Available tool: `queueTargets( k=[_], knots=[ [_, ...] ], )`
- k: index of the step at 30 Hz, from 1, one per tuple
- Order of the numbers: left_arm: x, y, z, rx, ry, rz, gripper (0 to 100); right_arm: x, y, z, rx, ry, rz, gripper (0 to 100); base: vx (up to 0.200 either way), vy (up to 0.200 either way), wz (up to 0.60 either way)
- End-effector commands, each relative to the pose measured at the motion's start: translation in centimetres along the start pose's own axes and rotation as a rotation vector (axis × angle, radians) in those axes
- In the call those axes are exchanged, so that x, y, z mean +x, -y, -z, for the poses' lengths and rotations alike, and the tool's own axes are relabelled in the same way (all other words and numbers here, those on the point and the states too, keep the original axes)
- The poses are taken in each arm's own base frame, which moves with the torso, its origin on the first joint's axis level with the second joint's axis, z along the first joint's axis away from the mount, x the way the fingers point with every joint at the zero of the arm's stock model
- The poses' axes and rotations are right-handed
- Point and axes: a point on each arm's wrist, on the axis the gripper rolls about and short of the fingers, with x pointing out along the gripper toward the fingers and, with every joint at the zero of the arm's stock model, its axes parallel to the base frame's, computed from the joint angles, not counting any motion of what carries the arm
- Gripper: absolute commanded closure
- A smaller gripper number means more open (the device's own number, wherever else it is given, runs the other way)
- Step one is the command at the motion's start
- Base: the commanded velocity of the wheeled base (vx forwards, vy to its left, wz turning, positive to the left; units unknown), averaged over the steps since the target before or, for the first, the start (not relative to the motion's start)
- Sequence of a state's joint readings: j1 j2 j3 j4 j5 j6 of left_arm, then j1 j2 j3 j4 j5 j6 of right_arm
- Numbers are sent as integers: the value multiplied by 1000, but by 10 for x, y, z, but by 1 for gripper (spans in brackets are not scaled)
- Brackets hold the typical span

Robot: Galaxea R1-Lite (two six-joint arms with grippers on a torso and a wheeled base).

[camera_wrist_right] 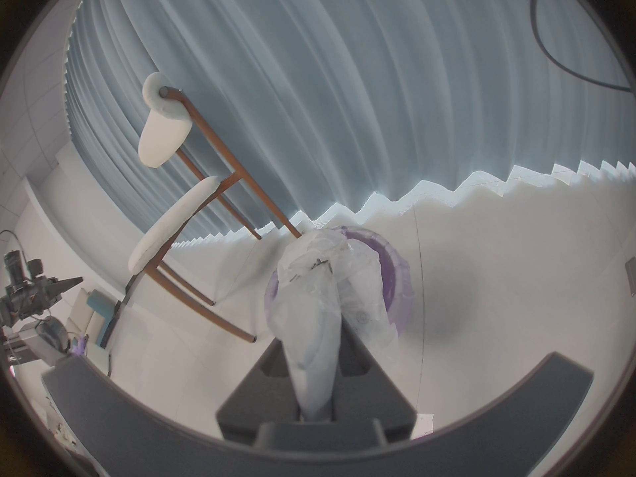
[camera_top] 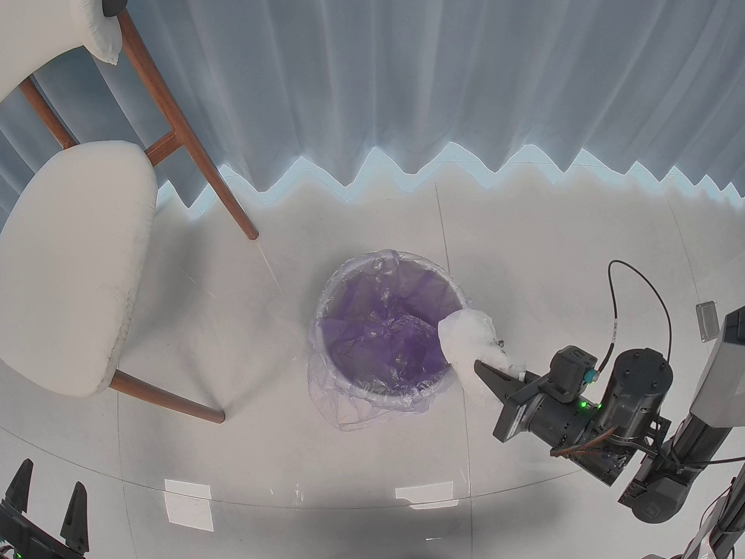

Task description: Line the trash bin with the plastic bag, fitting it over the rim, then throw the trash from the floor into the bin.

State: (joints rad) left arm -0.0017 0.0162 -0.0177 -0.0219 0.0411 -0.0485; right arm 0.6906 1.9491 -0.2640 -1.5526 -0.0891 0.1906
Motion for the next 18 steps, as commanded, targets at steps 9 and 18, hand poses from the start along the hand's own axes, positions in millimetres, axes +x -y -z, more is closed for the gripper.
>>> queueTargets(
  k=[9, 18],
  knots=[
    [0, 0, 5, -1, 0, -1, 0, 49, 5, 8, 33, 52, 55, 100, 0, 0, 0],
    [0, 0, 5, -1, 0, -1, 0, 77, 5, 6, 44, 113, 63, 100, 0, 0, 0]
  ],
)
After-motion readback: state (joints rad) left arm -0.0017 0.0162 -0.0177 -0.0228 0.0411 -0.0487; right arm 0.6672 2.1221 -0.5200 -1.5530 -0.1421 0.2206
